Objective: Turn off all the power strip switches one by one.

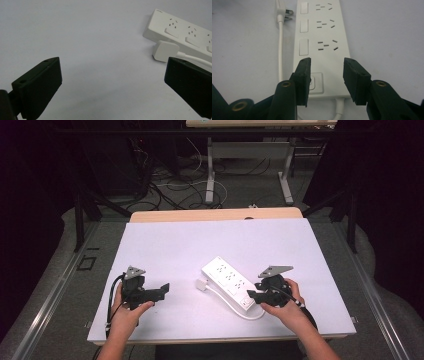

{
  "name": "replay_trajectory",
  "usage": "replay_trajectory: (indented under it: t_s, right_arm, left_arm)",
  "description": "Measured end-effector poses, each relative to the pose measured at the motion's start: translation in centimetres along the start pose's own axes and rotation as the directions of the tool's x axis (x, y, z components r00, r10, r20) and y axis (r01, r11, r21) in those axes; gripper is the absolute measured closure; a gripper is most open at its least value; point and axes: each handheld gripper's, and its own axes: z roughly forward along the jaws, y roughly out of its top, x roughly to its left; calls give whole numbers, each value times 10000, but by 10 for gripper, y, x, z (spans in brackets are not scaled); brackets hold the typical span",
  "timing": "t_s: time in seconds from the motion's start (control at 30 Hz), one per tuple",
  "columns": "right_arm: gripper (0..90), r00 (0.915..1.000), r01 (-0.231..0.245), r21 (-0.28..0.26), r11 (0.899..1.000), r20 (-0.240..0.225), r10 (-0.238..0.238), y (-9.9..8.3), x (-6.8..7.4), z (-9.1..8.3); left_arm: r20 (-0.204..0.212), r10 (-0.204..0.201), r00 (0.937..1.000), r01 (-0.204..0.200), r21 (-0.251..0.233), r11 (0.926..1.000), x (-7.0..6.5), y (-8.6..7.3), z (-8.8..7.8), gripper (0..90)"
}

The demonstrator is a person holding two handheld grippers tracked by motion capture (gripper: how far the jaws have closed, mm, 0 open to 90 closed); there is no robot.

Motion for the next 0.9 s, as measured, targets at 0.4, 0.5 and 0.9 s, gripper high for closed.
replay_trajectory:
  t_s: [0.4, 0.5, 0.9]
  right_arm:
    - [877, 9993, 369, 590, 9976, -136, -361, 0, 7, 9]
    - [899, 9994, 351, 574, 9977, -80, -347, -2, 8, 12]
    - [900, 9985, 485, 1014, 9937, -319, -455, -7, 12, 24]
  left_arm:
    - [-33, -32, 10000, 31, -15, 10000, 0, -1, 0, 17]
    - [-30, -90, 10000, 89, -78, 9999, 0, -1, 0, 17]
    - [-66, -88, 9999, 88, -14, 10000, 1, -1, 0, 21]
